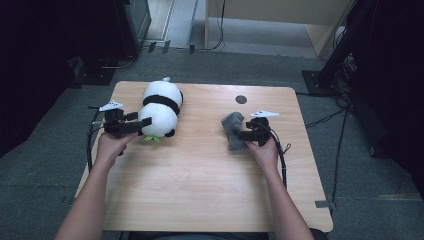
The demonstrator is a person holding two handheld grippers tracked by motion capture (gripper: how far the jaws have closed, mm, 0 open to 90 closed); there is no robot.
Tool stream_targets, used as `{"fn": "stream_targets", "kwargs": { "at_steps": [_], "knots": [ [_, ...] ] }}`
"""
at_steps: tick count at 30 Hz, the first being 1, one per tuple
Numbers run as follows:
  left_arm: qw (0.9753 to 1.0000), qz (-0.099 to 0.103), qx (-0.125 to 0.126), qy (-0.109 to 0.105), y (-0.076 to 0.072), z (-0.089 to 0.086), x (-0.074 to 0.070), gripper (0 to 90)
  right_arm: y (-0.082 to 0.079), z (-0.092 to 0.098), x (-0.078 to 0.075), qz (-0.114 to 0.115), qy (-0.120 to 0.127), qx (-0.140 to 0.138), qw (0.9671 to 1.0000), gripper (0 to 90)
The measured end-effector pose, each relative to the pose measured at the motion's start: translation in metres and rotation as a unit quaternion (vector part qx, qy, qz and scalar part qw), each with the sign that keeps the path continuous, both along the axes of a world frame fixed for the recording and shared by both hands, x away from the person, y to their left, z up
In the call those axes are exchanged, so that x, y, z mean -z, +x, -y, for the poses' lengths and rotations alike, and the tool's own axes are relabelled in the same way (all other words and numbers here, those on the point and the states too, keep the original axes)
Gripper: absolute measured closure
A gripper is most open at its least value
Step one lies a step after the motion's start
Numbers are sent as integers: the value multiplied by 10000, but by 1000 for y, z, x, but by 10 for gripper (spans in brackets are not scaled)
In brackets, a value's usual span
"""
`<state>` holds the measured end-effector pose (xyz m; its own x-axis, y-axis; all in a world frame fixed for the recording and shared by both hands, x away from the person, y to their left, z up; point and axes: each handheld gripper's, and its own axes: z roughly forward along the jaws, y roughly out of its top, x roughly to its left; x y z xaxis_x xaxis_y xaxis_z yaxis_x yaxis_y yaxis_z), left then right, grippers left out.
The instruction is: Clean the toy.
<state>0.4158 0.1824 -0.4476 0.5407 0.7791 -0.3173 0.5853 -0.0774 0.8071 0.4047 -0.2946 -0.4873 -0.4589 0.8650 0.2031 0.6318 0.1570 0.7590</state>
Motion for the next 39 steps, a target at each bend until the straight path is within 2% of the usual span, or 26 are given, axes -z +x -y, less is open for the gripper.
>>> {"fn": "stream_targets", "kwargs": {
  "at_steps": [4,6,12,17,22,24,27,30,33,37,39],
  "knots": [
    [10000,55,-16,20,-4,1,-1,217,-3,5,-4,34,49,-10,10000,304],
    [9998,134,-35,146,-7,1,-2,222,-5,7,-7,48,30,-25,10000,305],
    [9996,154,-16,254,-18,0,0,224,-12,16,-14,166,149,41,9997,308],
    [9995,207,5,223,-35,-3,1,225,-23,23,-20,290,239,24,9993,320],
    [9990,267,75,363,-50,-4,4,224,-32,30,-24,403,102,-25,9991,322],
    [9985,264,93,465,-55,-5,8,224,-35,34,-23,407,90,-10,9991,332],
    [9979,148,108,618,-59,-8,14,224,-38,43,-20,316,119,50,9994,334],
    [9971,197,27,741,-63,-9,19,224,-43,53,-18,316,38,74,9995,334],
    [9960,144,103,880,-67,-10,25,221,-49,65,-14,312,-33,100,9995,350],
    [9949,46,134,1004,-69,-12,32,222,-53,80,-5,179,25,177,9997,365],
    [9940,38,165,1076,-70,-13,35,221,-53,86,1,98,-44,211,9997,368]
  ]
}}
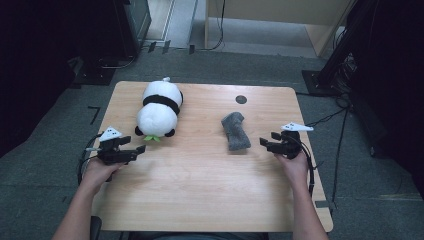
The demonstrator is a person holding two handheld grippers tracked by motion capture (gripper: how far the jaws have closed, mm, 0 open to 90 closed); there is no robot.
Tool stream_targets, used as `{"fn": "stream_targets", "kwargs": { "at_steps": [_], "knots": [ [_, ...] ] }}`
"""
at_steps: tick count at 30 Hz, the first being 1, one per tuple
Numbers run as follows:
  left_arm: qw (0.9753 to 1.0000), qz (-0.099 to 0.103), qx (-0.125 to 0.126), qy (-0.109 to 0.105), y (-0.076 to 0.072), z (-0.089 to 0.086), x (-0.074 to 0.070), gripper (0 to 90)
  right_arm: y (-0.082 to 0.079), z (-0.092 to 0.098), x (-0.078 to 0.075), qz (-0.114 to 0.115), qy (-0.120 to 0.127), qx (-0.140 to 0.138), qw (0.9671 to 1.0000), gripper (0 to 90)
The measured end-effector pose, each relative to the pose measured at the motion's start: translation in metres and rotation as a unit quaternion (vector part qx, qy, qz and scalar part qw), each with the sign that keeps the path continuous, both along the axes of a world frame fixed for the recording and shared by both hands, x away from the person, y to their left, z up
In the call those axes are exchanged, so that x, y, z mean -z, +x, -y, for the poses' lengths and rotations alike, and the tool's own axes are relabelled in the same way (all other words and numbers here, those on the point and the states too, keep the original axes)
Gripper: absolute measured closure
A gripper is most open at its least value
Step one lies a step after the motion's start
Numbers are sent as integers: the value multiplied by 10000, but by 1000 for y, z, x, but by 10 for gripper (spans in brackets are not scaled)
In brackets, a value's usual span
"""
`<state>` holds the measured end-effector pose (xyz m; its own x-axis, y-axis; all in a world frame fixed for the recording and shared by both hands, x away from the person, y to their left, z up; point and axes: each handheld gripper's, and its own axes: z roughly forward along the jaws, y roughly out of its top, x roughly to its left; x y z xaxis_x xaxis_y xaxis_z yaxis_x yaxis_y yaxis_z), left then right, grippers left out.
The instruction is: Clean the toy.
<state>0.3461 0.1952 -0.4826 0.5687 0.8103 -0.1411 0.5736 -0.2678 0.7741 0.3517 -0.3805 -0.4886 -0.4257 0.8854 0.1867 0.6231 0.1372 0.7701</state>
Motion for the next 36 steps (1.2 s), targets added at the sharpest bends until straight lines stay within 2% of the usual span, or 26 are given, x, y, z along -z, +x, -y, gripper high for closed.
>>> {"fn": "stream_targets", "kwargs": {
  "at_steps": [2,4,5,11,13,16,20,28,31,36],
  "knots": [
    [9999,-113,-25,81,2,1,6,193,1,4,5,-117,-32,45,9999,387],
    [9996,-87,-63,242,2,2,9,180,3,8,11,-319,39,15,9995,405],
    [9995,-51,-58,317,3,3,11,187,3,9,12,-349,39,19,9994,404],
    [9981,-172,-26,598,6,2,24,188,7,14,24,-467,-262,173,9984,392],
    [9974,-278,-53,657,8,0,30,192,7,15,27,-346,-332,236,9986,390],
    [9978,-220,-21,623,8,-1,31,185,6,16,29,-216,-417,340,9983,359],
    [9977,-108,34,664,7,-1,33,183,4,14,35,88,-778,340,9964,326],
    [9964,-41,13,843,5,3,34,178,7,13,35,37,-798,500,9955,264],
    [9958,-18,3,920,5,4,34,178,7,12,35,23,-819,480,9955,232],
    [9958,-17,-25,919,5,5,34,172,7,10,35,-7,-837,479,9953,184]
  ]
}}
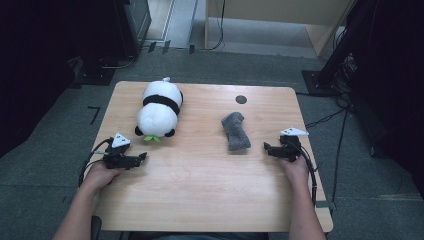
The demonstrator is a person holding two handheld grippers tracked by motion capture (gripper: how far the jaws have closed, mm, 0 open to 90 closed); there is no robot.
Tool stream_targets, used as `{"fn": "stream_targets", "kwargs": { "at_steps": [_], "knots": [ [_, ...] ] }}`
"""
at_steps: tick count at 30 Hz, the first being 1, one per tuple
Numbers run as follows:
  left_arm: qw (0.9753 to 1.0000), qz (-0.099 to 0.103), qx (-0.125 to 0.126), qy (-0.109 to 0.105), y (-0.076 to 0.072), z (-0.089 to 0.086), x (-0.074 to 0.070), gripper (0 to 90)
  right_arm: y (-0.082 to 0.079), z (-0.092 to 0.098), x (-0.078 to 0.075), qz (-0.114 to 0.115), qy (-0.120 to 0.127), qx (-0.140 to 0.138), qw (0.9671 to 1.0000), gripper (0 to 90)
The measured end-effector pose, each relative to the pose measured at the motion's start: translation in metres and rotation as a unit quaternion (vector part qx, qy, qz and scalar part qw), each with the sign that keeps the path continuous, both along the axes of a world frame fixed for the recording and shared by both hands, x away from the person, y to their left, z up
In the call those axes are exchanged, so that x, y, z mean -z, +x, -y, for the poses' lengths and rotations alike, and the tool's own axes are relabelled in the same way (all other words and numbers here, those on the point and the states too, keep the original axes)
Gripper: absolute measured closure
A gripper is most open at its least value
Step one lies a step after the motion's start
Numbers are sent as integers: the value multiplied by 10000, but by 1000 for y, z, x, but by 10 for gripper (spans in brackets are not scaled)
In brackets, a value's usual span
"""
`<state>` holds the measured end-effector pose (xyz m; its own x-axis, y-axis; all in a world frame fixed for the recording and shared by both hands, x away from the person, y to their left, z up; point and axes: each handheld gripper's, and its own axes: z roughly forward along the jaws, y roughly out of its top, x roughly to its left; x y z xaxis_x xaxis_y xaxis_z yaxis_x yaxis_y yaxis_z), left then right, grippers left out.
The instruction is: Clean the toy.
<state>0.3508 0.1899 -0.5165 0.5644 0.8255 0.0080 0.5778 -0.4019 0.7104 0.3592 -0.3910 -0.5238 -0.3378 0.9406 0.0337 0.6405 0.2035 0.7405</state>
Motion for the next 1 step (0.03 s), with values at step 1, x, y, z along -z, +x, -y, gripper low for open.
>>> {"fn": "stream_targets", "kwargs": {
  "at_steps": [1],
  "knots": [
    [10000,0,-6,1,0,0,0,172,0,0,0,-9,1,23,10000,172]
  ]
}}
